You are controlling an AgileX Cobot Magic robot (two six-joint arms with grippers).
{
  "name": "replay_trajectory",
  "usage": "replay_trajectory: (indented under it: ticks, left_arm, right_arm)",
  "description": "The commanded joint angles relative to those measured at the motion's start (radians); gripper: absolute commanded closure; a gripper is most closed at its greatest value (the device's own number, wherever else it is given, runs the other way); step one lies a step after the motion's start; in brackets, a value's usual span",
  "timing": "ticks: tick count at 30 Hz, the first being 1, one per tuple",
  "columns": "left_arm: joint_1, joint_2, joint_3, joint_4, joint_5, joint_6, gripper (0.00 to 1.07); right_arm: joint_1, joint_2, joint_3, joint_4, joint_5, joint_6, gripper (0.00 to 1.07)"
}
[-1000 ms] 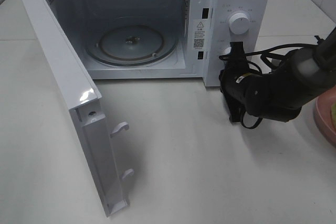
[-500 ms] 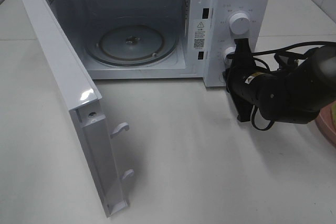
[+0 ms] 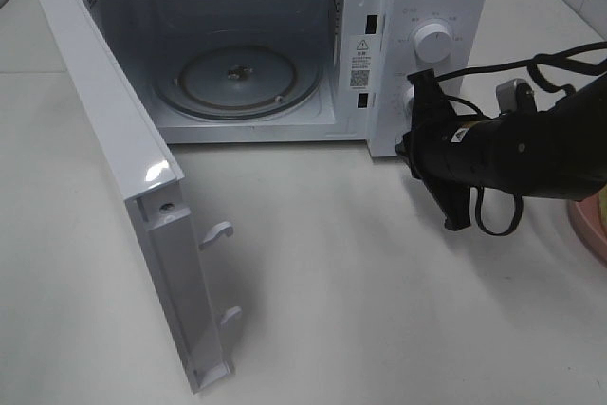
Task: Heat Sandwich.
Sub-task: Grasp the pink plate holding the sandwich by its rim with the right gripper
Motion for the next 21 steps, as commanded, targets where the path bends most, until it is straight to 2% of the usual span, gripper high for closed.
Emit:
replay_trajectory:
  ticks: [1,4,11,14,15,16,21]
  left_arm:
    - [0.003,-0.028,0.004,0.001,-0.004,-0.001,0.05]
    - [0.003,-0.028,0.004,0.001,-0.004,-0.001,0.05]
    - [0.003,-0.028,0.004,0.001,-0.004,-0.001,0.05]
    - [0.003,-0.028,0.004,0.001,-0.004,-0.001,0.05]
    - [0.003,-0.028,0.004,0.001,-0.004,-0.001,0.05]
    - [0.003,-0.028,0.004,0.001,-0.004,-0.001,0.05]
    - [0.003,-0.028,0.004,0.001,-0.004,-0.001,0.05]
  right_arm:
    - [-0.006,-0.045,0.002,-0.010,0.139,-0.135,1.04]
    - [-0.008,-0.099,0.002,-0.010,0.279,-0.279,1.03]
    - [-0.009,-0.171,0.002,-0.010,0.424,-0.556,1.01]
    - [-0.009,-0.217,0.002,-0.011,0.509,-0.838,1.00]
    - [-0.009,-0.217,0.002,-0.011,0.509,-0.838,1.00]
    - [-0.009,-0.237,0.002,-0.011,0.548,-0.971,0.99]
    - [-0.009,-0.291,-0.004,-0.011,0.691,-1.227,0.98]
